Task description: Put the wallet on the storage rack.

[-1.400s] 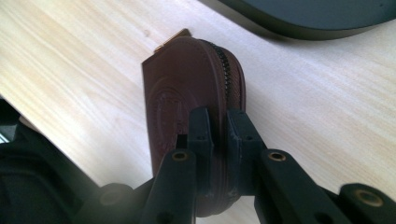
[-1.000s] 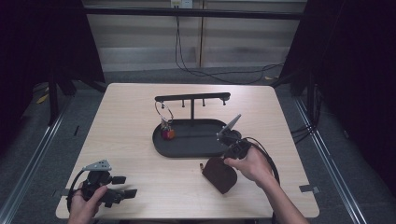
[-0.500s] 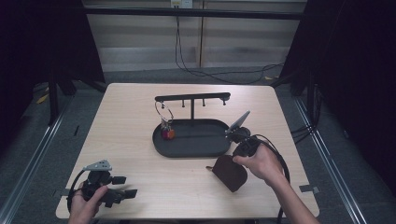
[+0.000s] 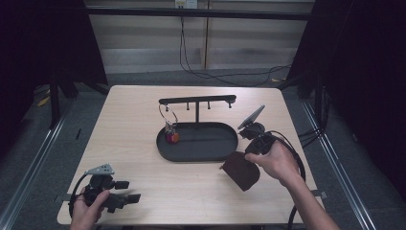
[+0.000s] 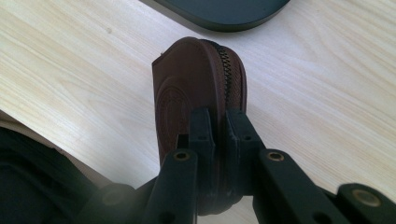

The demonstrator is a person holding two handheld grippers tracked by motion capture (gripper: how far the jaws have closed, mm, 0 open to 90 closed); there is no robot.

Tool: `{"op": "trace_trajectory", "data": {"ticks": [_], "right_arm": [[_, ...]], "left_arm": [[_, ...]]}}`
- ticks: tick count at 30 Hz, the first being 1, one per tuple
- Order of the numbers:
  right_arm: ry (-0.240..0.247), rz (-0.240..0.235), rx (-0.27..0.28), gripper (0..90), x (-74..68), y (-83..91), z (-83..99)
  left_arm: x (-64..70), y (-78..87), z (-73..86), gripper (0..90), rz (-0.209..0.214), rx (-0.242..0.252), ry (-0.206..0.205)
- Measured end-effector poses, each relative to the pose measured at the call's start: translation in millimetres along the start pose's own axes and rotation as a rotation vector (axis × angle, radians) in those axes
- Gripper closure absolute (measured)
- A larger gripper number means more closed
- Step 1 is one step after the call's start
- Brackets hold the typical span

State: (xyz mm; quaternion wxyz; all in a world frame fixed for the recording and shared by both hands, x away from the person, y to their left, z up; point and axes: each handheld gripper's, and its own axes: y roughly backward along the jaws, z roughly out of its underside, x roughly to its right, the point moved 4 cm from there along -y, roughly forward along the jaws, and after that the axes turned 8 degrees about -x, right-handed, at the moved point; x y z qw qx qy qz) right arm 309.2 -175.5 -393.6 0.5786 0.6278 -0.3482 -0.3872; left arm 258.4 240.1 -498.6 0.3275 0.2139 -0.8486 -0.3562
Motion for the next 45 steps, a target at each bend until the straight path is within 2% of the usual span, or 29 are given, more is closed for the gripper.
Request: {"op": "trace_trajectory", "data": {"ticks": [11,17,19,23,25,42,45], "right_arm": [[-0.032,0.028,0.019,82.3,7.5,11.7,-4.8],[-0.057,0.032,0.029,82.2,12.6,11.9,-9.4],[-0.06,0.034,0.033,82.2,13.7,11.8,-11.4],[-0.087,0.034,0.039,82.3,17.0,12.5,-16.0],[-0.103,0.048,0.043,82.3,19.1,12.6,-19.8],[-0.178,0.038,0.048,82.4,31.9,12.9,-43.5],[-0.178,0.03,0.057,82.4,31.6,12.8,-51.2]], "left_arm": [[2.2,-0.6,-0.4,18.4,0.0,-0.007,-0.017],[1.9,-0.3,-0.3,18.4,0.012,-0.004,-0.005],[1.1,-0.2,-0.3,18.4,0.002,-0.003,-0.009],[1.6,-0.2,-0.2,18.4,0.012,-0.009,-0.011],[1.5,-0.5,-0.3,18.4,0.006,-0.005,-0.007],[0.6,-0.3,-0.6,18.4,0.009,-0.002,-0.007],[0.4,0.0,-0.8,18.3,0.017,0.003,-0.008]]}}
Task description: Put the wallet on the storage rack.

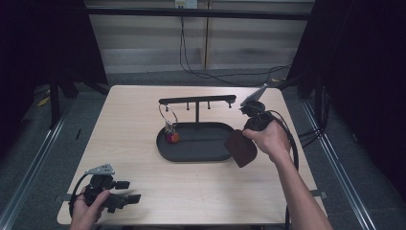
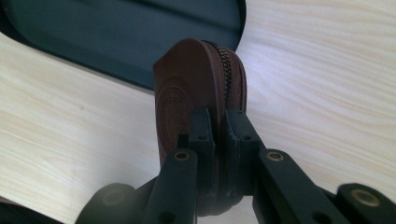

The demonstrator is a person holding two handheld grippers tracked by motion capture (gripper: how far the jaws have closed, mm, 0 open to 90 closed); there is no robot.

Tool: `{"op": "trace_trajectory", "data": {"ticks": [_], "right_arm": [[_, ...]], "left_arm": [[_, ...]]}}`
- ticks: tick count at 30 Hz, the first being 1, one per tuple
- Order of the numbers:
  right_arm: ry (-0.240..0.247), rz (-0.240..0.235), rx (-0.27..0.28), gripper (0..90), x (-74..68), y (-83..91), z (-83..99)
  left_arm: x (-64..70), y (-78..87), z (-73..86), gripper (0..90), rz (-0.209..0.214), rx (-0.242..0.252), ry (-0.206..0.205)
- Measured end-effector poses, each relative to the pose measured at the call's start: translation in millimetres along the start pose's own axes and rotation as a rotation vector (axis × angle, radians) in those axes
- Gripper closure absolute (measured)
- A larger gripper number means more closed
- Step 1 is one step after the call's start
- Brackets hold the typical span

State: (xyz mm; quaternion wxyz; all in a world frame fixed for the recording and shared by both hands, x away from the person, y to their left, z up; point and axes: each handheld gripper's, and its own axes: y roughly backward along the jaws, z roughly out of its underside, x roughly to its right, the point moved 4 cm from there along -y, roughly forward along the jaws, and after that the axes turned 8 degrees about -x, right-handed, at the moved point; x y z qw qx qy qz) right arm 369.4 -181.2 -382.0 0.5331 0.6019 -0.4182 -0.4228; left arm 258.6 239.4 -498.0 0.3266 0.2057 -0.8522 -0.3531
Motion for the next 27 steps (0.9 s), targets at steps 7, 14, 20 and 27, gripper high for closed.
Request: {"op": "trace_trajectory", "data": {"ticks": [7,14,20,27], "right_arm": [[-0.013,0.016,0.007,82.5,-2.1,-3.7,-13.8],[-0.019,0.032,0.005,82.5,-4.9,-10.6,-22.9],[-0.044,0.024,0.019,82.5,-3.4,-13.4,-34.6],[-0.075,-0.009,0.063,82.6,1.6,-12.4,-40.0]], "left_arm": [[-0.2,0.2,0.1,18.0,0.007,-0.003,0.001],[0.0,0.1,0.5,18.0,0.005,-0.004,0.001],[-0.5,0.1,0.6,18.0,0.009,-0.007,0.001],[0.5,-1.7,0.8,18.0,0.011,-0.012,0.007]]}}
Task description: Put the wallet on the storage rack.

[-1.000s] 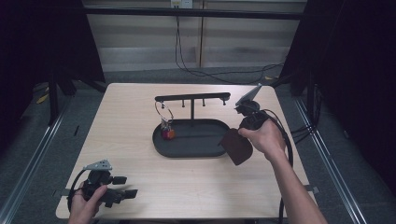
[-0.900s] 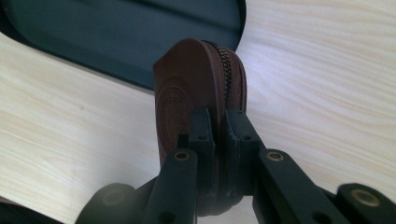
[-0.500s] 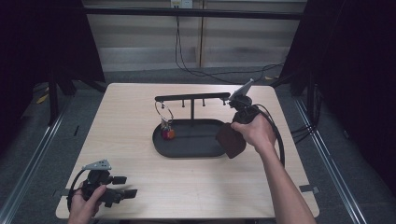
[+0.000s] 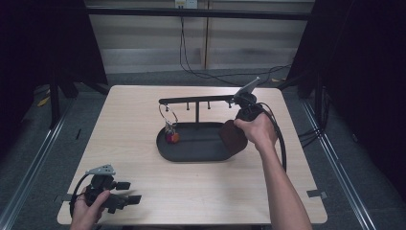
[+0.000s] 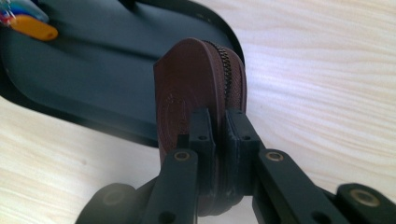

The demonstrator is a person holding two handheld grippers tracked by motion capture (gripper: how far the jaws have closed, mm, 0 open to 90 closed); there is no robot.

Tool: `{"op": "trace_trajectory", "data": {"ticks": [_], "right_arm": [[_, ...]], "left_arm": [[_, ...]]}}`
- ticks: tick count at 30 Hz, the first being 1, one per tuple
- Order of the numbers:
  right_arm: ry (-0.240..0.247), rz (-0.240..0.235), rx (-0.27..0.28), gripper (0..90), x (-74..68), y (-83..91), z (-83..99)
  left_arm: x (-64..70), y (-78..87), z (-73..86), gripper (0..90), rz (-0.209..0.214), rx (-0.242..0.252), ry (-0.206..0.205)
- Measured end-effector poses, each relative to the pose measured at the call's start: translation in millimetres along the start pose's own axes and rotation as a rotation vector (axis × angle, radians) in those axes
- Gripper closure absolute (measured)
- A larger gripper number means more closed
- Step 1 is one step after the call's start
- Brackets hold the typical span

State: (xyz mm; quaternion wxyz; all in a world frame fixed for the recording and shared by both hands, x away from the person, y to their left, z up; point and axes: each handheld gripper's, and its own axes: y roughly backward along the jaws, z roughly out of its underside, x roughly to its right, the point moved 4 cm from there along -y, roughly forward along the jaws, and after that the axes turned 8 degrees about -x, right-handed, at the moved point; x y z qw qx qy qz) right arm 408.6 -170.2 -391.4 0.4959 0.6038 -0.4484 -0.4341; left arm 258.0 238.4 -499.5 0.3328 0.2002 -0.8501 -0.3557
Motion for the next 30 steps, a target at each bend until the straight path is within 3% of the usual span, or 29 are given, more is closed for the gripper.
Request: {"op": "trace_trajectory", "data": {"ticks": [4,7,17,18,24,27,30], "right_arm": [[-0.004,-0.054,0.035,84.5,0.8,0.9,-3.5],[0.003,-0.059,0.033,84.8,-1.4,-1.8,-5.8],[-0.062,-0.176,0.094,85.1,-0.2,-16.3,-11.4],[-0.088,-0.194,0.126,85.2,2.0,-18.4,-12.2],[-0.107,-0.247,0.133,85.2,3.0,-27.7,-12.9],[-0.13,-0.299,0.164,85.2,4.2,-35.5,-12.7],[-0.145,-0.318,0.176,85.2,5.8,-38.2,-11.8]], "left_arm": [[-1.0,-0.2,0.1,17.9,-0.004,-0.007,-0.003],[-0.7,-1.0,0.1,18.0,0.0,-0.011,-0.001],[-0.8,-0.8,0.0,18.0,0.001,-0.012,-0.004],[-0.8,-0.8,-0.1,18.0,0.001,-0.012,-0.004],[-1.2,-1.4,-1.0,18.0,-0.001,-0.01,0.005],[-1.1,-2.0,-0.9,18.0,-0.008,-0.018,-0.005],[-0.7,-2.6,-0.8,18.0,-0.009,-0.019,-0.006]]}}
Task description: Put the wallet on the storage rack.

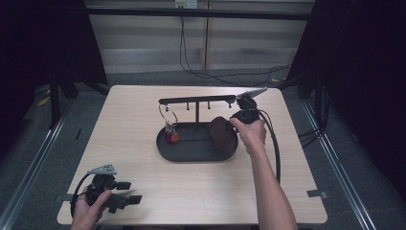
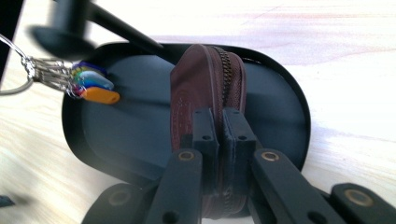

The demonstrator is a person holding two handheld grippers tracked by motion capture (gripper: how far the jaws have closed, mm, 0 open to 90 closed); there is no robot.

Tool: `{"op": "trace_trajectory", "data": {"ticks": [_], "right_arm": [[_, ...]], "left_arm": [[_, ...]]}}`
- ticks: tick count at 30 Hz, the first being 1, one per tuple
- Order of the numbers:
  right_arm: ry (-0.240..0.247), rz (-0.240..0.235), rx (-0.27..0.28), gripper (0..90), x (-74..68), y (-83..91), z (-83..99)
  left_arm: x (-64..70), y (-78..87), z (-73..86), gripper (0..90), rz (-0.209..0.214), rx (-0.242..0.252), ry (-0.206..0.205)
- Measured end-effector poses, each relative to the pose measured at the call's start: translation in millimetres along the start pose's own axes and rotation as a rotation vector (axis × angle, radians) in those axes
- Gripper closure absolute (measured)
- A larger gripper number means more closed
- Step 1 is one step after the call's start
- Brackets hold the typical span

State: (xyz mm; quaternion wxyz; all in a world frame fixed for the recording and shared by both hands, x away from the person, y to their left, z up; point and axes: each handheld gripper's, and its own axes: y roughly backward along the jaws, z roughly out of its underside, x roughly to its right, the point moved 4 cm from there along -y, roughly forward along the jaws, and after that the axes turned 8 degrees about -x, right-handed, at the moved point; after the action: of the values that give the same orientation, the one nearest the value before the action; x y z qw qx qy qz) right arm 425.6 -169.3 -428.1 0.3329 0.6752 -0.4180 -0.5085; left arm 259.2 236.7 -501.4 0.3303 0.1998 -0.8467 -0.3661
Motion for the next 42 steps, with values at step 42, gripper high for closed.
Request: {"op": "trace_trajectory", "data": {"ticks": [42], "right_arm": [[-0.054,0.009,0.048,78.3,29.7,-37.0,14.4]], "left_arm": [[1.1,1.2,0.7,18.1,0.001,-0.002,-0.012]]}}
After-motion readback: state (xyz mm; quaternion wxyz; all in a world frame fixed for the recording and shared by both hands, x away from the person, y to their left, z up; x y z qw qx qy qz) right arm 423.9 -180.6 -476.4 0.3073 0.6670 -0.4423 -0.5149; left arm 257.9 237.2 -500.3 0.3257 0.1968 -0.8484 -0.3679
